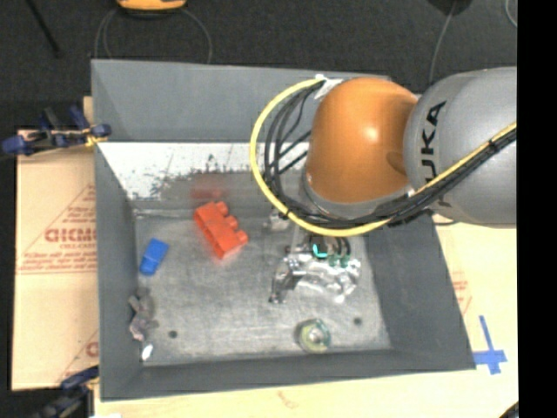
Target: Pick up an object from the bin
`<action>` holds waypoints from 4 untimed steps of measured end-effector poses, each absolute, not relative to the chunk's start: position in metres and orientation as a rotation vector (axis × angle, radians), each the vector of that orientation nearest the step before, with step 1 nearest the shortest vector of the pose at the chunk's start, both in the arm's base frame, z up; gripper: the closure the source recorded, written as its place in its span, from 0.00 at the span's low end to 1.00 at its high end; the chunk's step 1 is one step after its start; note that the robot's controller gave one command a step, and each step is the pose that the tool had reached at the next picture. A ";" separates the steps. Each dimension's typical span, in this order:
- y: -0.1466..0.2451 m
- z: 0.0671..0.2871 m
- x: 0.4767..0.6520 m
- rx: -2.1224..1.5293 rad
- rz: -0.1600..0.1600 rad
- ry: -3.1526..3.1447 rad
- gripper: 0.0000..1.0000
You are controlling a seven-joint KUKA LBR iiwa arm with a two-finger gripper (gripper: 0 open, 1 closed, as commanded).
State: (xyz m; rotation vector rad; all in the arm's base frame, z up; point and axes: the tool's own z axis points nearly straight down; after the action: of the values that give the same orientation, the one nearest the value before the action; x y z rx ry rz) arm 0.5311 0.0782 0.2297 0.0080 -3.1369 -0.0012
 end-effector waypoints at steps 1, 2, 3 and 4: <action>0.096 0.189 0.620 0.068 0.001 -3.147 0.00; 0.096 0.096 0.638 0.310 0.002 -3.125 0.00; 0.097 0.078 0.628 -0.516 -0.005 -3.105 0.00; 0.122 0.075 0.636 -0.869 -0.005 -3.031 0.00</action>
Offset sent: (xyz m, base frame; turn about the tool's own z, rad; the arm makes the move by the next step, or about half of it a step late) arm 0.0862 0.0193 -0.0392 -0.0398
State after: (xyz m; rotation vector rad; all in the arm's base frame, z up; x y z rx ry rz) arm 0.6357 0.1217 0.0752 -0.8685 -3.0309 -0.0054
